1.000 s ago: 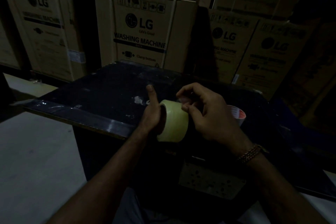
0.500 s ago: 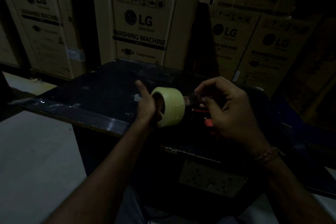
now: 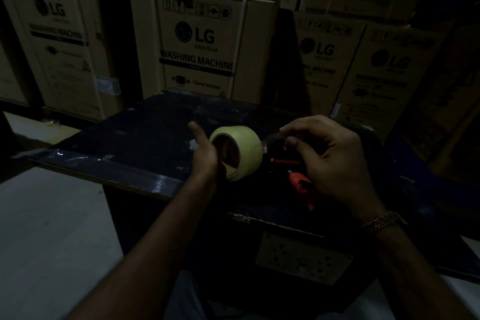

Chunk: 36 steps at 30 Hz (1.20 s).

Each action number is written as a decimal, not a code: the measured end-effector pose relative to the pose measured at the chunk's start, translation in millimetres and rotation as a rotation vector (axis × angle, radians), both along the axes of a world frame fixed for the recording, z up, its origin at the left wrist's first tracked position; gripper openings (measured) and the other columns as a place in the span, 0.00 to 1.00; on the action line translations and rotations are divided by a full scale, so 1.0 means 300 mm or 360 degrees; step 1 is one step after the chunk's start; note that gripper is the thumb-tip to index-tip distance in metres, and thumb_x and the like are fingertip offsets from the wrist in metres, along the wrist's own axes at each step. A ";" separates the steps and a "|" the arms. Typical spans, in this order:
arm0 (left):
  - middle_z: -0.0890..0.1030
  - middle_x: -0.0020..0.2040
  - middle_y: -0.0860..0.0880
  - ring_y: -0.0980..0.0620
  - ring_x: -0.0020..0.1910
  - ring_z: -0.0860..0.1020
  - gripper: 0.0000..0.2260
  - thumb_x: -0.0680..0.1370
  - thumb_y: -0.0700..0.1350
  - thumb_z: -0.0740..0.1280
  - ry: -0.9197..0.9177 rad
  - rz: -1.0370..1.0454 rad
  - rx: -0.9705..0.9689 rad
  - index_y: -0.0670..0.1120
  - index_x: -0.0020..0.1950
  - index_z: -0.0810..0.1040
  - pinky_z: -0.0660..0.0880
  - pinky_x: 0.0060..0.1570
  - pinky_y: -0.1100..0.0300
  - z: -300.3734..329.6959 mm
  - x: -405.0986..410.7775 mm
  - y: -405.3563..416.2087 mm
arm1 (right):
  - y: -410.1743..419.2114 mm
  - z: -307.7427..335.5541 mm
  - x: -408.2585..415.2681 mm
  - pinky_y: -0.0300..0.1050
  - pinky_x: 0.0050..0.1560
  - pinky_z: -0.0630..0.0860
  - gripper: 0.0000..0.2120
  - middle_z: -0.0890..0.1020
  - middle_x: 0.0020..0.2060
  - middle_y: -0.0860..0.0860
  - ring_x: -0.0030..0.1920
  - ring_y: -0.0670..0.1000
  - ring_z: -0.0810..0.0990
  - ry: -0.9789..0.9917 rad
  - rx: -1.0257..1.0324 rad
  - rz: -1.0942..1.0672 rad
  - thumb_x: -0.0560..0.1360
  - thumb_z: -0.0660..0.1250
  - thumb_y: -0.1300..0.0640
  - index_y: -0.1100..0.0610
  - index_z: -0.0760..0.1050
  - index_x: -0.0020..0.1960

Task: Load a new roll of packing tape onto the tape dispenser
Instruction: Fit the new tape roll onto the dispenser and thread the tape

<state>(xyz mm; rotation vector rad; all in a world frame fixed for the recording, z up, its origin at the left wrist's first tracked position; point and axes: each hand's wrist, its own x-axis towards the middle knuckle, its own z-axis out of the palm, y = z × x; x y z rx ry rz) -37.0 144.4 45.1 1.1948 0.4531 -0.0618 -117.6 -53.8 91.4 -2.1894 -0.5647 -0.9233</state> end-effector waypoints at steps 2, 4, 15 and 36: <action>0.71 0.79 0.36 0.34 0.74 0.74 0.45 0.80 0.75 0.44 -0.0009 -0.0021 0.0003 0.44 0.84 0.63 0.75 0.69 0.38 0.002 -0.010 -0.002 | 0.001 -0.012 0.003 0.45 0.57 0.83 0.07 0.86 0.53 0.47 0.56 0.43 0.85 -0.0037 0.0064 -0.0035 0.79 0.73 0.63 0.56 0.87 0.55; 0.70 0.79 0.36 0.34 0.75 0.73 0.43 0.81 0.74 0.44 -0.0027 -0.0046 0.0004 0.45 0.85 0.61 0.74 0.70 0.37 0.004 -0.021 -0.011 | 0.002 -0.017 0.009 0.45 0.57 0.84 0.07 0.86 0.54 0.47 0.57 0.43 0.85 -0.0046 0.0119 -0.0047 0.79 0.73 0.63 0.56 0.88 0.54; 0.73 0.78 0.37 0.37 0.74 0.74 0.41 0.82 0.72 0.46 -0.0129 -0.0411 0.0096 0.44 0.82 0.67 0.72 0.58 0.49 0.003 -0.065 -0.059 | -0.030 0.077 0.109 0.53 0.47 0.87 0.08 0.87 0.53 0.49 0.47 0.49 0.88 0.0000 0.0282 -0.0051 0.81 0.72 0.58 0.54 0.86 0.59; 0.81 0.39 0.45 0.48 0.39 0.82 0.34 0.80 0.73 0.45 -0.0413 -0.0286 0.0503 0.48 0.47 0.78 0.81 0.40 0.53 0.008 -0.051 -0.053 | 0.053 -0.122 0.071 0.40 0.57 0.83 0.34 0.83 0.64 0.44 0.62 0.38 0.82 0.0873 0.0479 0.0210 0.70 0.78 0.40 0.49 0.75 0.72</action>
